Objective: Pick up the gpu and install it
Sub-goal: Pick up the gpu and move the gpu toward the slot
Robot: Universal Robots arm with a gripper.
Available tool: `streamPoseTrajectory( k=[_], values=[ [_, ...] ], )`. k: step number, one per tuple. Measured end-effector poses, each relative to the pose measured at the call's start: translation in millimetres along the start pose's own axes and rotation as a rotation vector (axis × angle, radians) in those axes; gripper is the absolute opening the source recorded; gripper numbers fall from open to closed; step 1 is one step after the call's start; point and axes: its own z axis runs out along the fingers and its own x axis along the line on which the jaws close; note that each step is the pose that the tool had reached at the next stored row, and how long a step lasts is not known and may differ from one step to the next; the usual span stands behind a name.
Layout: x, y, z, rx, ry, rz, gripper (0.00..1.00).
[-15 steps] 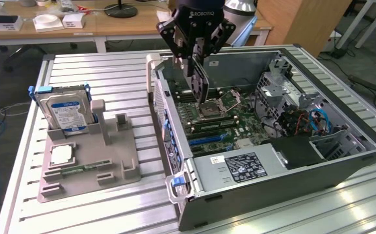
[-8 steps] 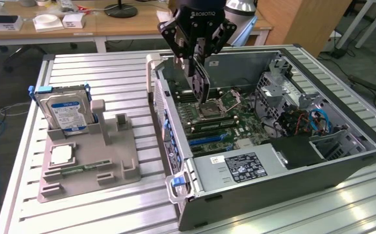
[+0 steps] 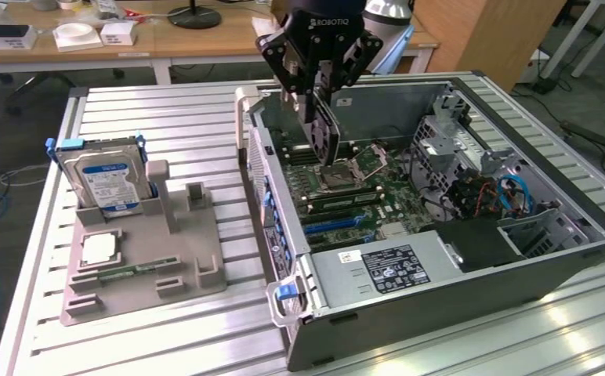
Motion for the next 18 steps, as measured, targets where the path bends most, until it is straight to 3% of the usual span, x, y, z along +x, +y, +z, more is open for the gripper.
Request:
streamPoseTrajectory(
  k=[18],
  values=[
    [-4.9, -0.3, 0.4, 0.0, -0.0001, 0.0, 0.27]
  ],
)
